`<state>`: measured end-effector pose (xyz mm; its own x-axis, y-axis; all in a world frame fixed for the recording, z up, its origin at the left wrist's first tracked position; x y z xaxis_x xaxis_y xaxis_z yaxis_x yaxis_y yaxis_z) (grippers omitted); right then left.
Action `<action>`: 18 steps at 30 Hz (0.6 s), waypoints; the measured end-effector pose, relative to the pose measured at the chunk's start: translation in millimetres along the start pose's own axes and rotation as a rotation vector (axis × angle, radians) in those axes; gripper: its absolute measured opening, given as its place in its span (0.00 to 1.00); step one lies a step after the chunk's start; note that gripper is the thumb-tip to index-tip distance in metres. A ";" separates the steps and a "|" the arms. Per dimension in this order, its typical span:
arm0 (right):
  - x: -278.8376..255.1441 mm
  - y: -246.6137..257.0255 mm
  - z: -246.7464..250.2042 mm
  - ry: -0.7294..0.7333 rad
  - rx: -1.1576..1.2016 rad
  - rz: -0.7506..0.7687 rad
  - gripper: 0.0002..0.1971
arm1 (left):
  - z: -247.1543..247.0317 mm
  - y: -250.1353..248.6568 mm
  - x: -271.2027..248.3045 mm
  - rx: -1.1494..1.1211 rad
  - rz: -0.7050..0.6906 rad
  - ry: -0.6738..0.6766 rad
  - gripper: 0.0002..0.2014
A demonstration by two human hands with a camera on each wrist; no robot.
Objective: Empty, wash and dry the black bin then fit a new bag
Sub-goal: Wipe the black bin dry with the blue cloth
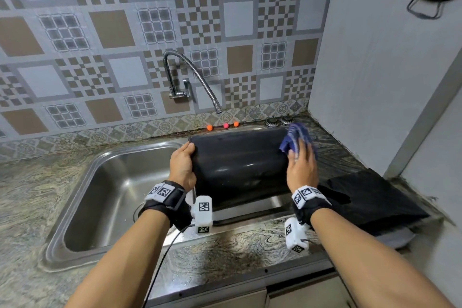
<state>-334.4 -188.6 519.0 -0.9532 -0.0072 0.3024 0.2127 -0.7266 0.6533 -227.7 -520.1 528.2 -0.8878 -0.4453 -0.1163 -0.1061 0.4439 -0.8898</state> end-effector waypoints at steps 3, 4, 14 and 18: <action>-5.4 -40.7 -4.2 0.045 0.343 -0.354 0.26 | 5.7 -2.9 1.7 -0.007 0.009 -0.017 0.10; -8.4 -45.8 -7.4 0.057 0.406 -0.413 0.26 | 8.6 -3.6 3.0 -0.005 0.013 -0.035 0.08; -4.6 -47.6 -11.9 0.073 0.448 -0.503 0.23 | -5.0 5.6 -1.5 0.202 0.247 -0.039 0.23; 6.6 -40.4 -2.8 0.039 0.412 -0.463 0.23 | -13.1 -2.6 -3.8 0.176 0.165 -0.102 0.14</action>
<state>-349.8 -161.2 492.7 -0.9719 0.2146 -0.0972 -0.1667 -0.3353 0.9272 -229.9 -509.4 536.7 -0.8357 -0.4583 -0.3026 0.1244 0.3788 -0.9171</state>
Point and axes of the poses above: each hand's wrist, its own x-axis towards the middle knuckle, its own z-axis out of the back of the hand, y = z × x, the point moved 10 cm from there along x, towards the middle knuckle, and after that the axes turned 9 degrees about y, right-handed, at the moved point
